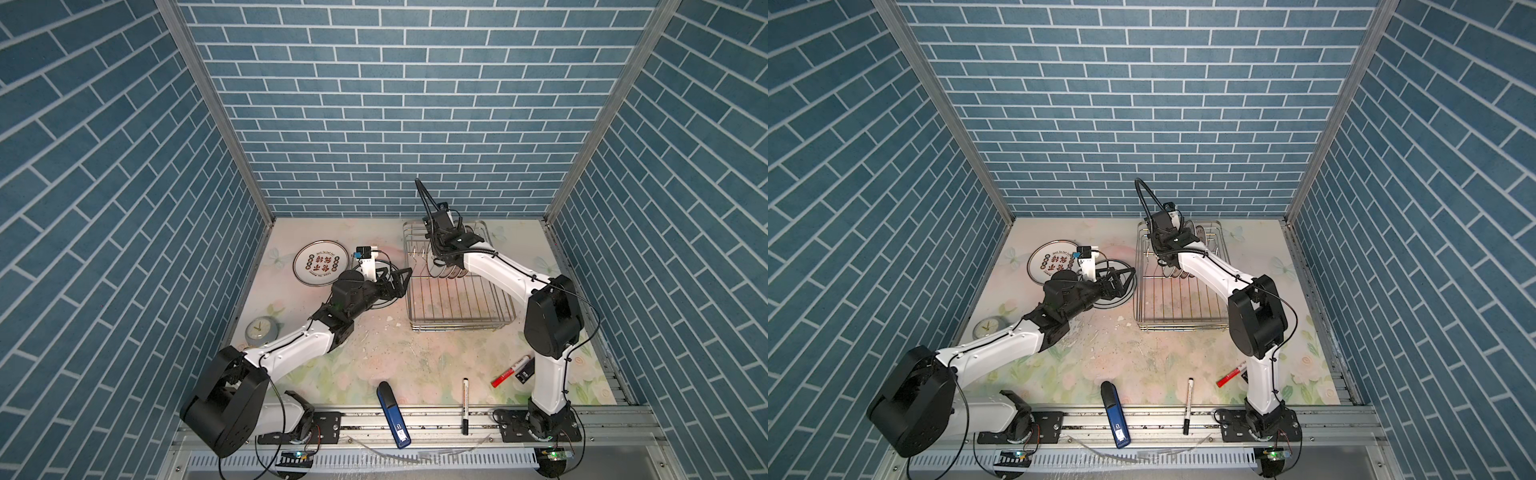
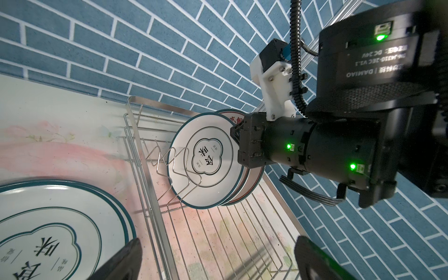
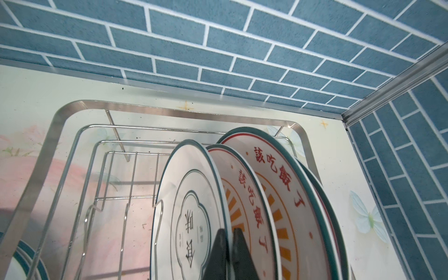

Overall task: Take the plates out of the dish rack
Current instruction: 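Lower the right gripper onto the rim of the end white plate in the rack, then grasp the white plate rim with the right gripper and lift it out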

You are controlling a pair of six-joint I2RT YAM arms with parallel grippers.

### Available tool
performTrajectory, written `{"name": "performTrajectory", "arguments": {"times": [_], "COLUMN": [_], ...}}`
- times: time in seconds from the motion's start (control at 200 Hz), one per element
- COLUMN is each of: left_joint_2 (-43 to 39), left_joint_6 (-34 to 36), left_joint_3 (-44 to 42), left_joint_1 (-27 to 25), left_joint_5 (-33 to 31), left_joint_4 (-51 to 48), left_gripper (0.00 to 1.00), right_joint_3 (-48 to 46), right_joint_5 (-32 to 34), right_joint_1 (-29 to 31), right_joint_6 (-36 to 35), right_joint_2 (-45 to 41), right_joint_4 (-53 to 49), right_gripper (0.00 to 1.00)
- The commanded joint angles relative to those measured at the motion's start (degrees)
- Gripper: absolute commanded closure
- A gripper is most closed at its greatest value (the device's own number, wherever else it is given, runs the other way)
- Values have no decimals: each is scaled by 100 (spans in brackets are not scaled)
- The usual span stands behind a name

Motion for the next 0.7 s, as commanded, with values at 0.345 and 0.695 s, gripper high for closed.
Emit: {"name": "performTrajectory", "arguments": {"times": [0.345,0.695], "left_joint_2": [-56,-149], "left_joint_6": [44,35], "left_joint_3": [-3,9], "left_joint_1": [-22,-22], "left_joint_5": [-31,-197], "left_joint_4": [-21,-163], "left_gripper": [0,0], "right_joint_3": [-187,-901], "right_joint_5": [919,980], "right_joint_1": [189,306], "right_joint_6": [-818,-1262], "right_joint_2": [-746,-1522], "right_joint_4": [696,1309], "right_gripper": [100,100]}}
